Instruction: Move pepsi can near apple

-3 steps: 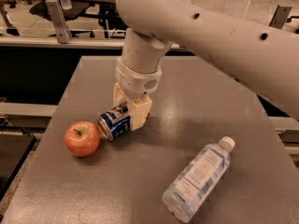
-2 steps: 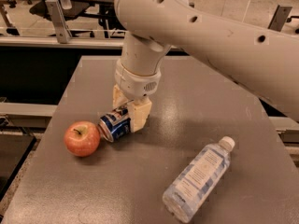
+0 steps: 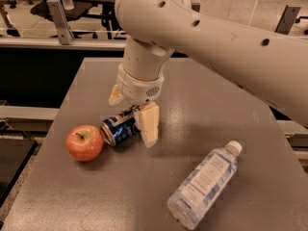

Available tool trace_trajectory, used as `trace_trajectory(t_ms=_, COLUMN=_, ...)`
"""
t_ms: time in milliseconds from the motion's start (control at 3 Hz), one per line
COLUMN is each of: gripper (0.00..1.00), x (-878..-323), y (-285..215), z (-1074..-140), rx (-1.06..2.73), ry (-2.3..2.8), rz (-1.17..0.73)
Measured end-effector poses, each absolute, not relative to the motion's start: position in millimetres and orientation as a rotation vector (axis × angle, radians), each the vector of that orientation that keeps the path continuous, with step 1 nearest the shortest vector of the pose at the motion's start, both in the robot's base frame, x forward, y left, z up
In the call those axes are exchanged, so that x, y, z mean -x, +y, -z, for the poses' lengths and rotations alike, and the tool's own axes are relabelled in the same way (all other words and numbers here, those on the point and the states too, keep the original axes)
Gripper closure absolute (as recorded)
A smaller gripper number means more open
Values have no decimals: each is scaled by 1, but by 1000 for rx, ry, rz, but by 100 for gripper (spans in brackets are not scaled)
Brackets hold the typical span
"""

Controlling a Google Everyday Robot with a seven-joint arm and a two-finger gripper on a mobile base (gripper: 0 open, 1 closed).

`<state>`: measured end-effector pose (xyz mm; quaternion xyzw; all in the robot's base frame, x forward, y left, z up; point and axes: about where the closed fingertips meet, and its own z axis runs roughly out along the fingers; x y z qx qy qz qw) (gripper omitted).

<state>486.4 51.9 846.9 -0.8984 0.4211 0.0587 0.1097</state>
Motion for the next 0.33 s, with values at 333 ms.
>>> trace_trajectory(t_ms=333, gripper=0, x=-486, y=52, z=-847, rx=2641, ry=1238, rz=-173)
